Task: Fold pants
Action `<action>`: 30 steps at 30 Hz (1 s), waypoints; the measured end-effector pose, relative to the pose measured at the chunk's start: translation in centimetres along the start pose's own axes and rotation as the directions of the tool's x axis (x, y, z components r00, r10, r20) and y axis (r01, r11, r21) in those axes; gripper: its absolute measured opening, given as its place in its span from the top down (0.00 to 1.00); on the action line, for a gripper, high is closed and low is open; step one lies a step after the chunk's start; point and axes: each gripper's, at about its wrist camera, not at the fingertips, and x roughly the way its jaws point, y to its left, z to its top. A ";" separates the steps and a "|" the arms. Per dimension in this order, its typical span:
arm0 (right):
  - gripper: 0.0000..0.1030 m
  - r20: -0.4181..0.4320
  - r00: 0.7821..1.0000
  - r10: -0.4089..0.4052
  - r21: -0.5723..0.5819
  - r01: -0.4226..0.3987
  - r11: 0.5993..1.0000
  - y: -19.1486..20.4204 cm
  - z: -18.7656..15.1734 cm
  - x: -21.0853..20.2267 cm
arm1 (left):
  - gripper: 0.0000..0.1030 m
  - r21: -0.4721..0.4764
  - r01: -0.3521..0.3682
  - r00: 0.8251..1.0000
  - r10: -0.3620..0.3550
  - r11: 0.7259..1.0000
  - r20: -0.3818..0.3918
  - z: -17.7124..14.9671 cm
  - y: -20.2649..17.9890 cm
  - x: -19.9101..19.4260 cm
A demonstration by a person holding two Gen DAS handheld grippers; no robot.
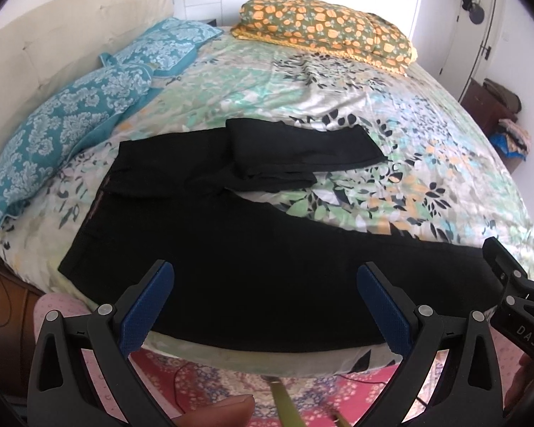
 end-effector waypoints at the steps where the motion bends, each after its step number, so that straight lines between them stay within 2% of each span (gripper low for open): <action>1: 0.00 0.006 1.000 0.005 0.001 -0.005 1.000 -0.1 0.0 0.0 | 0.00 0.007 0.000 1.000 0.000 1.000 0.001 0.0 -0.1 0.0; 3: 0.00 0.036 0.999 0.032 0.016 -0.033 0.999 -0.5 0.0 -0.3 | 0.00 0.044 -0.016 1.000 0.015 0.999 0.015 -0.1 -0.4 0.0; 5: 0.00 0.105 0.991 0.078 0.052 -0.084 0.995 -1.2 0.1 -1.1 | 0.00 0.088 -0.046 0.999 0.044 0.995 0.022 -0.3 -0.8 0.4; 6: 0.00 0.179 0.977 0.116 0.075 -0.131 0.989 -1.9 0.1 -1.8 | 0.00 0.101 -0.050 0.999 0.049 0.994 0.018 -0.3 -0.9 0.6; 7: 0.00 0.260 0.952 0.163 0.074 -0.188 0.979 -2.3 0.0 -2.2 | 0.00 0.100 -0.045 0.999 0.044 0.994 0.013 -0.2 -0.8 0.9; 8: 0.00 0.298 0.932 0.206 0.056 -0.232 0.971 -2.4 -0.1 -2.1 | 0.00 0.090 -0.033 0.999 0.032 0.995 0.008 0.0 -0.6 1.1; 9: 0.00 0.315 0.904 0.289 0.022 -0.311 0.950 -2.4 -0.2 -1.0 | 0.00 0.071 -0.017 1.000 0.016 0.997 0.012 0.3 -0.4 1.4; 10: 0.00 0.241 0.901 0.360 0.023 -0.376 0.926 -2.1 0.0 0.9 | 0.00 0.055 -0.007 1.000 0.006 0.998 0.023 0.7 -0.1 1.5; 11: 0.00 0.056 0.898 0.437 0.061 -0.439 0.896 -1.7 0.2 4.7 | 0.00 0.042 -0.005 0.999 0.004 0.999 0.038 1.2 0.1 1.8; 12: 0.00 -0.093 0.892 0.443 0.110 -0.433 0.895 -1.4 0.1 7.9 | 0.00 0.034 -0.016 0.998 0.014 0.999 0.053 1.9 0.4 2.2; 13: 0.00 -0.157 0.892 0.424 0.134 -0.406 0.904 -1.3 0.0 9.7 | 0.00 0.031 -0.024 0.998 0.022 0.999 0.062 2.3 0.6 2.5; 14: 0.00 -0.171 0.900 0.401 0.152 -0.378 0.913 -1.9 0.3 12.0 | 0.00 0.028 -0.035 0.997 0.033 0.999 0.074 2.8 0.9 2.9; 15: 0.00 -0.149 0.900 0.411 0.158 -0.388 0.908 -2.4 0.9 13.1 | 0.00 0.023 -0.051 0.995 0.049 0.998 0.086 3.3 1.4 3.4; 18: 0.00 -0.033 0.897 0.441 0.228 -0.423 0.877 -6.0 5.5 17.7 | 0.00 0.002 -0.090 0.991 0.089 0.996 0.101 4.3 2.9 5.0; 19: 0.00 -0.035 0.886 0.461 0.258 -0.438 0.861 -6.9 7.6 20.0 | 0.00 -0.003 -0.106 0.989 0.105 0.994 0.102 4.3 3.4 5.7; 21: 0.00 -0.070 0.844 0.531 0.334 -0.482 0.810 -8.4 12.0 25.9 | 0.00 -0.012 -0.138 0.986 0.138 0.990 0.097 4.1 4.4 7.2; 24: 0.00 -0.140 0.816 0.560 0.342 -0.491 0.801 -8.7 16.7 33.6 | 0.00 -0.023 -0.137 0.990 0.138 0.990 0.034 3.5 5.5 9.7; 26: 0.00 -0.189 0.791 0.582 0.350 -0.499 0.793 -8.0 18.3 37.9 | 0.00 -0.036 -0.134 0.991 0.133 0.990 -0.031 3.2 6.2 11.7; 27: 0.00 -0.220 0.769 0.600 0.361 -0.507 0.782 -7.3 19.0 40.2 | 0.00 -0.039 -0.133 0.990 0.131 0.990 -0.049 2.9 6.4 12.3; 30: 0.07 -0.274 0.744 0.610 0.345 -0.515 0.784 -4.9 20.1 44.7 | 0.00 -0.035 -0.145 0.986 0.142 0.989 -0.084 2.5 6.7 13.8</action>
